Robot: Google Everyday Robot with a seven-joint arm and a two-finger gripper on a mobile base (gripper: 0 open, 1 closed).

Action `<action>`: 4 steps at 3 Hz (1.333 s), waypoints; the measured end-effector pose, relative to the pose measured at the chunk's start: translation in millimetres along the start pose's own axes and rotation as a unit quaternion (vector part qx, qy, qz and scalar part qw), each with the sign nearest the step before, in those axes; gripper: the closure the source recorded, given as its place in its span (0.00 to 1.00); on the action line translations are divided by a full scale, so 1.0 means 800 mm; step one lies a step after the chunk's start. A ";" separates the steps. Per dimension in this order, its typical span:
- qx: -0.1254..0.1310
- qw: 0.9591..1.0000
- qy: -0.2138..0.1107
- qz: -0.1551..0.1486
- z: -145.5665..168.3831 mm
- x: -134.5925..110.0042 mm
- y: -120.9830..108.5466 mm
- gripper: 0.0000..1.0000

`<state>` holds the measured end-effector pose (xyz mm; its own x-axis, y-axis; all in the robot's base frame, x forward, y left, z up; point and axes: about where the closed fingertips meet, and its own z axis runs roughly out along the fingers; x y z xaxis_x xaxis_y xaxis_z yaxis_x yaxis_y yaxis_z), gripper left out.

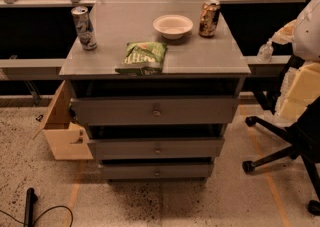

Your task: Move paper bowl near redbull can

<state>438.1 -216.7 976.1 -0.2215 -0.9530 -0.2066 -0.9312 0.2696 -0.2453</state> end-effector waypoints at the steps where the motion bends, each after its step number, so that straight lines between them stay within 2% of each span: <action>1: 0.000 1.000 0.000 0.000 0.000 0.000 0.000 0.00; 2: 0.044 0.998 -0.039 -0.026 0.009 -0.014 -0.041 0.00; 3: 0.107 0.988 -0.086 -0.065 0.023 -0.027 -0.088 0.00; 4: 0.141 0.974 -0.137 -0.112 0.063 -0.046 -0.111 0.00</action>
Offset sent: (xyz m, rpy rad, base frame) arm 0.0835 0.0066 0.0135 0.0914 -0.2625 0.1157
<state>543.5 -198.9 957.7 0.0998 -0.9302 -0.3533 -0.8223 0.1228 -0.5557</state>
